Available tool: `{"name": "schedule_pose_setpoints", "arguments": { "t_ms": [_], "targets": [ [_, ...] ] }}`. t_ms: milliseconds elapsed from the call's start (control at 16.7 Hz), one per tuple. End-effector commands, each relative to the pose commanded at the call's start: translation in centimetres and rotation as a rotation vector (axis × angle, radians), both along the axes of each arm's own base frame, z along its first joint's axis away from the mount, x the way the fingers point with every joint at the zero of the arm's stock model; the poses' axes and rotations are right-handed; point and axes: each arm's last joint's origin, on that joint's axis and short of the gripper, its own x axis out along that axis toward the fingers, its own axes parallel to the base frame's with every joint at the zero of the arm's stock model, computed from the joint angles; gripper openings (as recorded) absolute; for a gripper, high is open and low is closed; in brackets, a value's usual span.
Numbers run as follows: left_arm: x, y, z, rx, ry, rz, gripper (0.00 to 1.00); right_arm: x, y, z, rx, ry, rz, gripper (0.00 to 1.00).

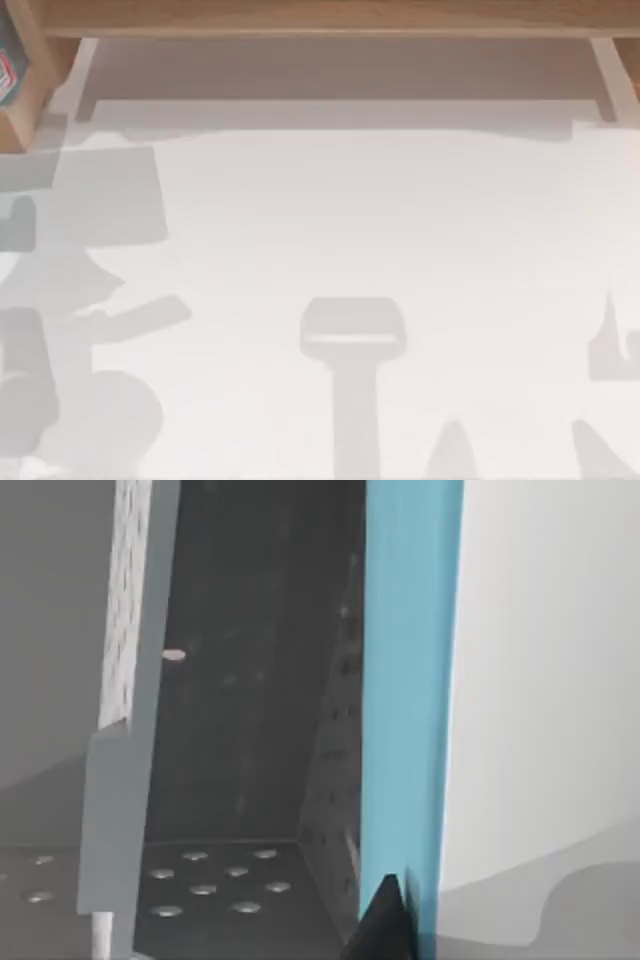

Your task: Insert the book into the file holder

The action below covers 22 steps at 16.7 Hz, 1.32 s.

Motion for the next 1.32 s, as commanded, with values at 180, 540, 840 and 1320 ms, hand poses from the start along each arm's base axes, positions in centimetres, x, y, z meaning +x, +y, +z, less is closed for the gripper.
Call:
{"name": "schedule_pose_setpoints", "arguments": {
  "t_ms": [180,540,840,1320],
  "targets": [
    [2.2,3.2,0.1,0.094,-0.031,-0.004,0.0,0.0,0.0,0.0,0.0,0.0,0.0,1.0],
    [5.7,5.6,-1.1,0.169,-0.047,-0.053,0.0,0.0,0.0,0.0,0.0,0.0,0.0,1.0],
    [5.6,5.5,-1.1,0.169,-0.046,-0.054,0.0,0.0,0.0,0.0,0.0,0.0,0.0,1.0],
    [8.5,5.6,-1.5,0.17,-0.049,-0.053,0.0,0.0,0.0,0.0,0.0,0.0,0.0,1.0]
  ]
}}
